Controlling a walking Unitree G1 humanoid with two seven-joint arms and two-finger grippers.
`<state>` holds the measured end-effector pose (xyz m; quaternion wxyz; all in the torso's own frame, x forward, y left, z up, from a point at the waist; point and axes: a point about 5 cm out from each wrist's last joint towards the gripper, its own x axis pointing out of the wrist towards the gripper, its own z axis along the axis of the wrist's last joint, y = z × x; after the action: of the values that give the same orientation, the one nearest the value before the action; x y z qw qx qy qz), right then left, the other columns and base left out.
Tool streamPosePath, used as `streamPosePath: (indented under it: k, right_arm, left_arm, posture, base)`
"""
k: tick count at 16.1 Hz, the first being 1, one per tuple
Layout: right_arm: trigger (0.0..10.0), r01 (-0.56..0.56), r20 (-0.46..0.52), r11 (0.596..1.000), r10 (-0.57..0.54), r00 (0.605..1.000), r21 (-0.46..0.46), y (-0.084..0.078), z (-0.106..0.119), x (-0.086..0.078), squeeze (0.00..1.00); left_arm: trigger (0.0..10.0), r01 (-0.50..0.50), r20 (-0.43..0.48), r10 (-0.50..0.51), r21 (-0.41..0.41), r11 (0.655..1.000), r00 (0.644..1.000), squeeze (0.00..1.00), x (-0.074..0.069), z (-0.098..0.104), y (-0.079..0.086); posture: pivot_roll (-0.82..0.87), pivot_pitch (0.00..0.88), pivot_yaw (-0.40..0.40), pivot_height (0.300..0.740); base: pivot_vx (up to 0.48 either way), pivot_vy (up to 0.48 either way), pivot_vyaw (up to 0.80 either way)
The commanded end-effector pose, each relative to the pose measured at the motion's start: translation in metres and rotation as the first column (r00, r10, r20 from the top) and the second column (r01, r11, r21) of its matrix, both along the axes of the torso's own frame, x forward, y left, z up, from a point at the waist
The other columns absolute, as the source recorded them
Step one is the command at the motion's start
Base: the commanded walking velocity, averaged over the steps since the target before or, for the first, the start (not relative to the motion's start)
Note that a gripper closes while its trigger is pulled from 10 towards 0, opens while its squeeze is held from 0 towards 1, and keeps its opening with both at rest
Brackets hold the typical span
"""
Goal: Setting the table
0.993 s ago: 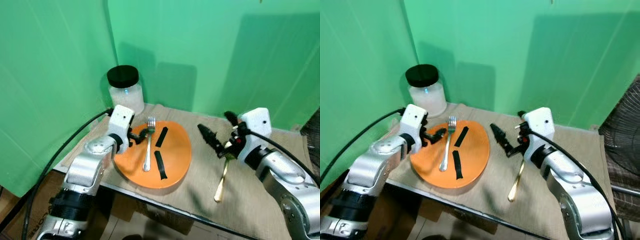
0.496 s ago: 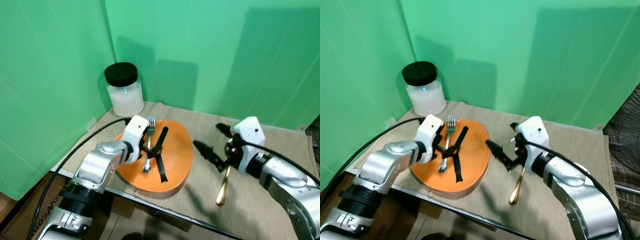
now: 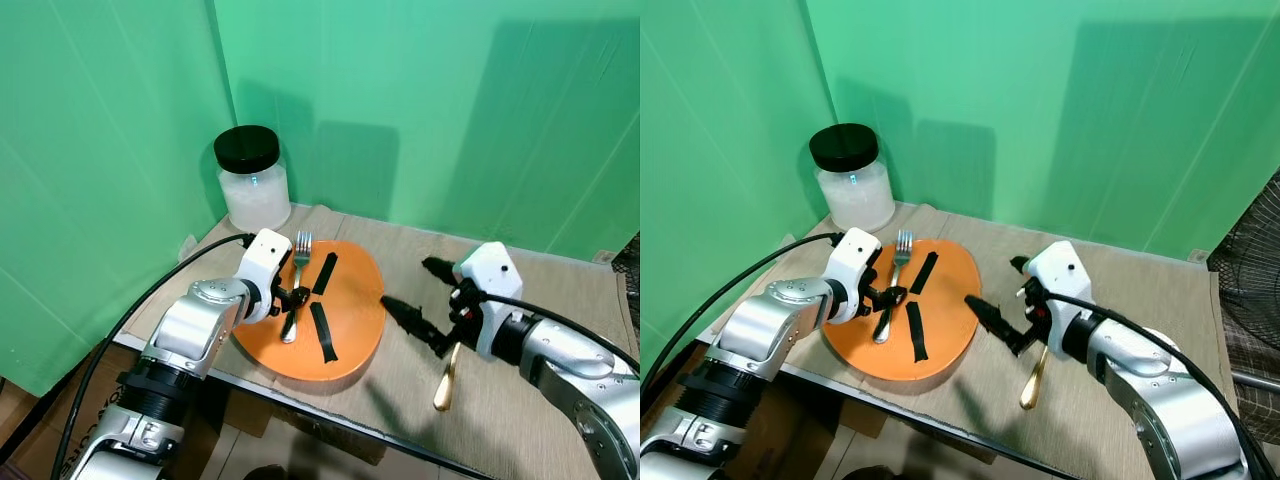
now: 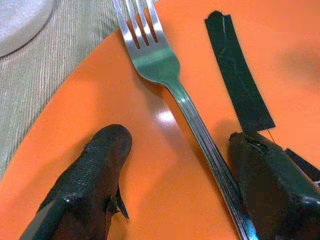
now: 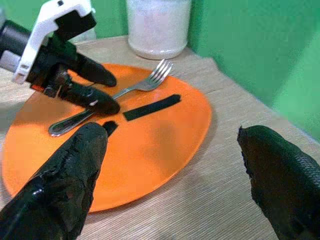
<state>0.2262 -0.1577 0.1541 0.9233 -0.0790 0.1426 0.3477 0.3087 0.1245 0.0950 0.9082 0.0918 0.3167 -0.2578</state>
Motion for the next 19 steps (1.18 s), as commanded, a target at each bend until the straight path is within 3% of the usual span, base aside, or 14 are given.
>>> streamPosePath:
  k: [1,16,17,19]
  right_arm:
    - [10.0,-0.035,-0.002,0.999,0.035,0.999,0.003,0.003,0.003,-0.004,0.00]
    - [10.0,-0.063,-0.036,0.998,0.062,0.997,-0.013,0.003,-0.002,-0.010,0.00]
    - [10.0,-0.048,-0.030,0.999,0.047,0.998,-0.014,0.003,-0.003,-0.010,0.00]
    - [10.0,-0.020,-0.026,1.000,0.020,0.999,-0.008,0.001,-0.004,-0.009,0.00]
  left_arm:
    - [0.0,-0.015,-0.025,0.015,0.011,1.000,1.000,0.00,-0.001,-0.004,0.004]
    - [0.0,0.022,0.029,-0.021,-0.012,1.000,0.999,0.00,-0.003,0.001,0.002]
    - [0.0,0.033,0.055,-0.034,0.019,0.999,0.998,0.00,-0.003,0.002,0.004]
    - [0.0,0.074,0.134,-0.073,-0.001,0.997,0.988,0.00,-0.005,0.009,0.002]
  posture:
    - [0.05,0.000,0.071,0.740]
    - [0.05,0.000,0.080,0.740]
    - [0.05,0.000,0.081,0.740]
    - [0.05,0.000,0.081,0.740]
  base:
    - [0.000,0.000,0.00]
    - [0.000,0.000,0.00]
    - [0.000,0.000,0.00]
    - [0.000,0.000,0.00]
